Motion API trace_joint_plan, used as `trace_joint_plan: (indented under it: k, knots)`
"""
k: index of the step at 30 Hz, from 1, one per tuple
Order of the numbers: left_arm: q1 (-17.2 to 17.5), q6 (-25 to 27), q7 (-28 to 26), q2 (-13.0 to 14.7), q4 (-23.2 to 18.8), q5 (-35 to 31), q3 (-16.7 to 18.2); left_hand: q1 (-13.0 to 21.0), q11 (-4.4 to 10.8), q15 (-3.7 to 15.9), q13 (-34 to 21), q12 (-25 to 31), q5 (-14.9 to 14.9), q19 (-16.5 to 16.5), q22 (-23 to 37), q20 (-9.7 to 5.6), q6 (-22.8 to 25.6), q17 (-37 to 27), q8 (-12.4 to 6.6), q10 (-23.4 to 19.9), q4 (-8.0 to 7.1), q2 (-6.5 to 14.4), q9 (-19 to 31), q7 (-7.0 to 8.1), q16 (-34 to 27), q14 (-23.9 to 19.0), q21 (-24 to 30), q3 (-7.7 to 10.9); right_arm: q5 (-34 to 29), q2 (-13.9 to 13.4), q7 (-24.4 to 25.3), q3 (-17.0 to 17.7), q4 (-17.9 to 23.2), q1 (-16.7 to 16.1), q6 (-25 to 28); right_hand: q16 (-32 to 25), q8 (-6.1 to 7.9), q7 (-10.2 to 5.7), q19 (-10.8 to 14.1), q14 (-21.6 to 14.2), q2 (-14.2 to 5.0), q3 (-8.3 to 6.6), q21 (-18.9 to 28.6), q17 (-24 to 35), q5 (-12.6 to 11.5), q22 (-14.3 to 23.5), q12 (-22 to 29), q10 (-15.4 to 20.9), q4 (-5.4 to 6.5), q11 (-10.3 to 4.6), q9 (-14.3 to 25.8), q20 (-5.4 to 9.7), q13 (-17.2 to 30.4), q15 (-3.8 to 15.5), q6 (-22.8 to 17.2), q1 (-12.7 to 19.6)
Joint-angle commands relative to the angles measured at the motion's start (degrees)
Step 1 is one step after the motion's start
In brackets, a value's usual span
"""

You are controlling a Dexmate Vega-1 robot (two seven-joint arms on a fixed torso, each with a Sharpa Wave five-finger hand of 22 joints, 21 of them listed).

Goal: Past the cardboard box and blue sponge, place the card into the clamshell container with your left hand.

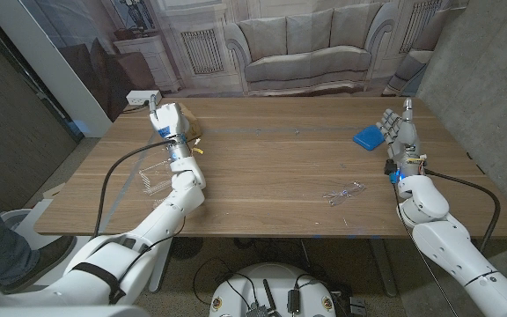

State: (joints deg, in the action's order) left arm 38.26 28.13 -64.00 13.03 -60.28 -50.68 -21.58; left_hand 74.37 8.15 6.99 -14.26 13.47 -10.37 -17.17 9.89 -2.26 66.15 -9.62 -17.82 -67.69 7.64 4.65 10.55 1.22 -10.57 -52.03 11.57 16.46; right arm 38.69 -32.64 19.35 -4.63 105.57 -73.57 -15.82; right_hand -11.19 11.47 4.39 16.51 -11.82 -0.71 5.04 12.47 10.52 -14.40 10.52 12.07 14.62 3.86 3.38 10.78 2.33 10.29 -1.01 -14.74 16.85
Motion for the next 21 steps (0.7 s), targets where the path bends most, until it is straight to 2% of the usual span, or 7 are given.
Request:
trace_joint_plan:
  k: [1, 10, 21]
  knots:
    - [0.45, 6.55, 0.83, 6.71, -9.48, 8.16, -8.09, 0.20, -0.24, 3.98, -0.29, 0.03, 0.11, -0.54, 0.01, -4.79, 0.25, -0.08, 0.22, -0.04, 0.02, -0.03, 0.25, -0.30, 0.05, -0.62, -0.10, 0.43, -0.26, -0.41, 1.06, 1.36, 1.50, -1.34, 0.64, 0.32, -0.13, -0.15, 0.40, -0.39, -0.31, 0.32, -0.14, 0.21, 0.06, 0.12, 0.00, 0.22, 0.02, 0.00, 0.13, 0.19, 0.29, -0.22, -0.55, 0.10]
    - [1.39, 11.54, 2.73, 11.40, -17.53, 12.93, -11.99, 0.14, -0.26, 3.95, -0.50, -0.03, 0.12, -0.70, 0.01, -4.39, 0.15, -0.10, 0.33, 0.02, -0.05, -0.06, 0.27, -0.31, 0.10, -0.63, -0.10, 0.61, -0.07, -0.59, 1.47, 2.33, 2.45, -2.27, 1.39, 0.32, -0.14, -0.13, 0.42, -0.41, -0.37, 0.37, -0.20, 0.21, 0.08, 0.13, -0.02, 0.21, 0.01, 0.00, 0.13, 0.21, 0.29, -0.25, -0.53, 0.13]
    - [3.83, 18.99, 7.95, 15.75, -28.36, 14.99, -13.56, 0.02, -0.22, 3.96, -0.86, -0.12, 0.12, -1.46, 0.03, -4.19, 0.19, -0.15, 0.43, 0.10, -0.20, -0.03, 0.30, -0.14, 0.02, -1.01, 0.08, 0.96, 0.32, -1.05, 1.41, 3.74, 3.02, -3.50, 2.23, 0.34, -0.18, -0.17, 0.45, -0.37, -0.44, 0.45, -0.26, 0.21, 0.11, 0.13, 0.00, 0.26, -0.01, 0.10, 0.13, 0.15, 0.29, -0.30, -0.46, 0.15]
